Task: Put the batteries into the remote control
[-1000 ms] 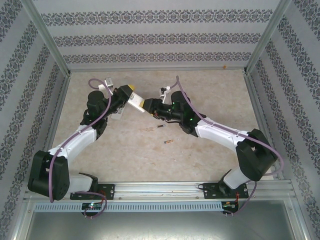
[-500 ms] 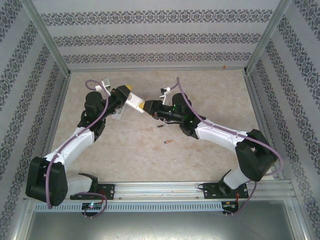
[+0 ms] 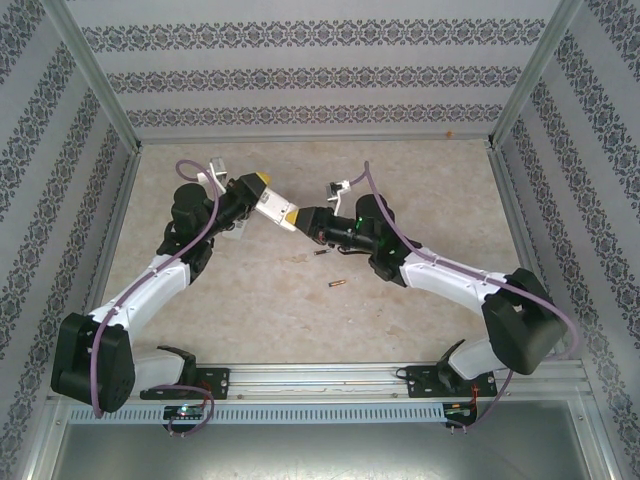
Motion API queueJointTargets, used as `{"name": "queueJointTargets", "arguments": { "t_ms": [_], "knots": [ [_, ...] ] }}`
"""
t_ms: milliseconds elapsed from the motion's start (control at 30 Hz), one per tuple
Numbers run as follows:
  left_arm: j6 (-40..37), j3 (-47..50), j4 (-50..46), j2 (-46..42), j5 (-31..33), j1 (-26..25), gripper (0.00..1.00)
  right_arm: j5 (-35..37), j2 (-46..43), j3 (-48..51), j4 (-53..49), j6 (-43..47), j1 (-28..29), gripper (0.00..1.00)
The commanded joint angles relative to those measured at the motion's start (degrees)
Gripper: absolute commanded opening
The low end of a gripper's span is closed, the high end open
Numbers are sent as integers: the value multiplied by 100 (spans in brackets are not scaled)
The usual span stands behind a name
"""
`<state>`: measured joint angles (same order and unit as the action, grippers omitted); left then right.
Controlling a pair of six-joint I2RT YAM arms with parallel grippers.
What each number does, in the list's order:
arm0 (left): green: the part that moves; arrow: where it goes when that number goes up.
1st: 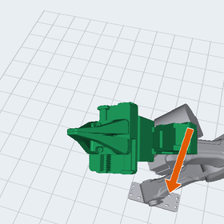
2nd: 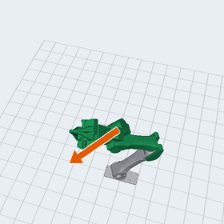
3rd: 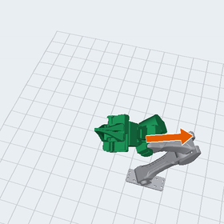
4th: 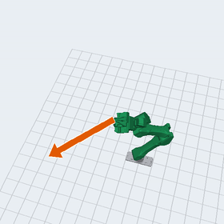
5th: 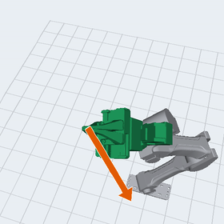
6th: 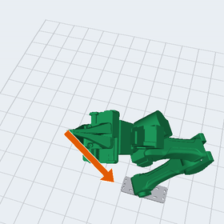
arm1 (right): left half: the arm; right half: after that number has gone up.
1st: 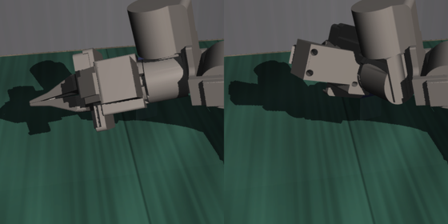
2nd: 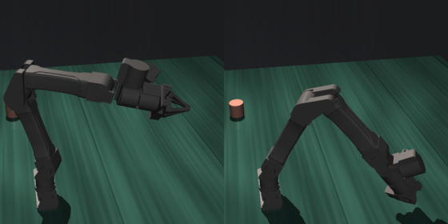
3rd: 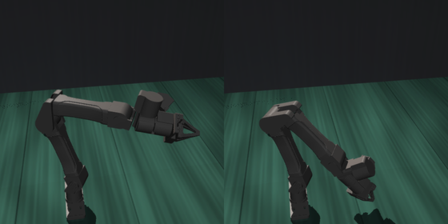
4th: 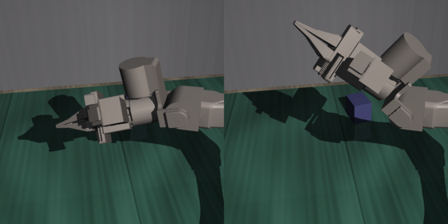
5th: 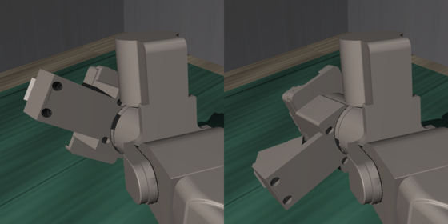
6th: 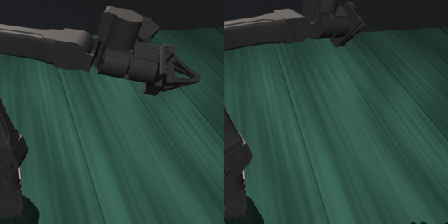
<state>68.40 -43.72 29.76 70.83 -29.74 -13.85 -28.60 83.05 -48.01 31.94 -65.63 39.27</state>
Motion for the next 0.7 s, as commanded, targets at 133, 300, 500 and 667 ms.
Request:
{"name": "queueJointTargets", "arguments": {
  "t_ms": [133, 300, 500, 667],
  "knots": [
    [106, -185, 406, -88, 111, 102, 0, 93, -358, 569, -540, 348, -349, 16],
    [99, -130, 383, -43, 122, 108, 0, 82, -693, 881, -615, 426, -519, 11],
    [121, -125, 392, 11, 72, 107, 0, 400, -1011, 1144, -942, 627, -907, 8],
    [-235, -39, -46, -158, 73, 102, 0, 543, -292, 935, -1803, 1546, -1982, 9]
  ]
}}
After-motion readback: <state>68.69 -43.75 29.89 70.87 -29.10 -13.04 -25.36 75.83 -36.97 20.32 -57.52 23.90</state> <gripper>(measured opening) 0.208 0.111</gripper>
